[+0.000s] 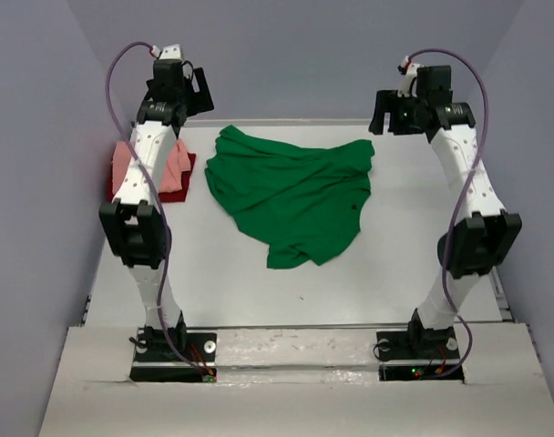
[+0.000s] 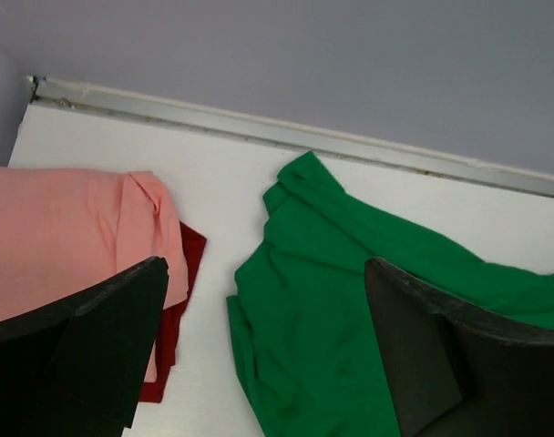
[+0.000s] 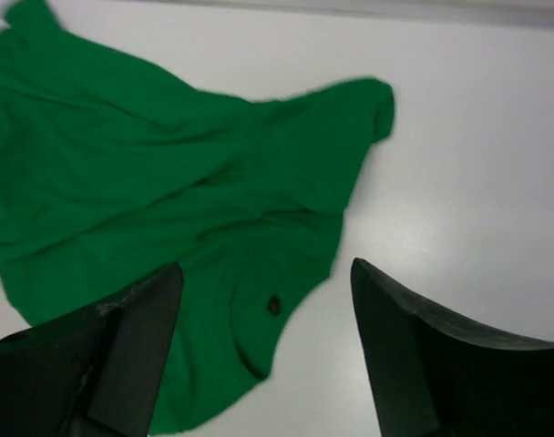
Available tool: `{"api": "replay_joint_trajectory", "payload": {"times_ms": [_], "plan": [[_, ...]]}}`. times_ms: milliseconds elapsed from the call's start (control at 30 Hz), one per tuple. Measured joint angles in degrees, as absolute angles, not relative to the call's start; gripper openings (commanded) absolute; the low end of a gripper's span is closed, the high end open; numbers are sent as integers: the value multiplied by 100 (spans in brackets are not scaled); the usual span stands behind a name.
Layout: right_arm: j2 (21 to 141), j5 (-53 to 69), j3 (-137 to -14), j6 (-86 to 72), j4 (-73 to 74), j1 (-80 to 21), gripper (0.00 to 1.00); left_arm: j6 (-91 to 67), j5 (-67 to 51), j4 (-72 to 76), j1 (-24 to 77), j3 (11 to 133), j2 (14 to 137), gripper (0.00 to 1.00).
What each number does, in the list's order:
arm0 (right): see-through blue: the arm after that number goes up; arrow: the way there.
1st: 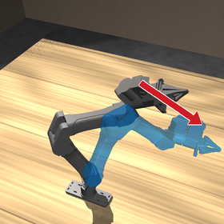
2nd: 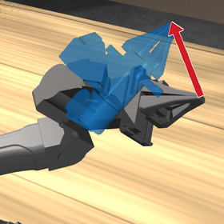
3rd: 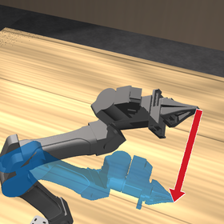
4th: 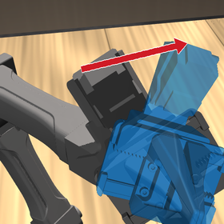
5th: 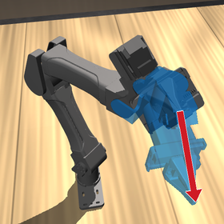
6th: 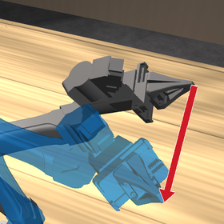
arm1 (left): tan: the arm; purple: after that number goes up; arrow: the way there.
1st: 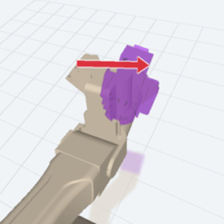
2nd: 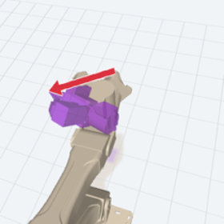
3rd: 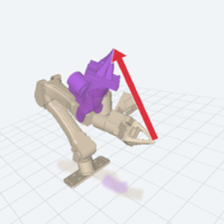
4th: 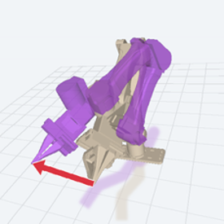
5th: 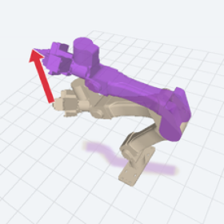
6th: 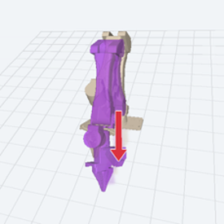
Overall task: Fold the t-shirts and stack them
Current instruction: Flatten the tshirt out
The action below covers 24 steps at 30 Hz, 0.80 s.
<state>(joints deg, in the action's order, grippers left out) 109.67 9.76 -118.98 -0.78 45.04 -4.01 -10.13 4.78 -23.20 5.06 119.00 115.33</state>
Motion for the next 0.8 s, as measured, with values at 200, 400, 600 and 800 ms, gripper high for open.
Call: {"api": "replay_joint_trajectory", "payload": {"times_ms": [200,400,600,800], "plan": [[8108,1610,-8278,-851,3684,-1680,0,-1170,626,-2104,978,9677,9139,93],[7363,2018,-5625,-1798,3367,-2853,0,-1249,735,-2121,1039,8582,8355,43],[7397,1953,-5199,-2300,3385,-2952,0,-1339,762,-2401,1098,8385,8379,10],[8434,1905,-6154,-2272,3253,-3223,0,-1406,788,-2477,1507,8619,8379,0]]}}
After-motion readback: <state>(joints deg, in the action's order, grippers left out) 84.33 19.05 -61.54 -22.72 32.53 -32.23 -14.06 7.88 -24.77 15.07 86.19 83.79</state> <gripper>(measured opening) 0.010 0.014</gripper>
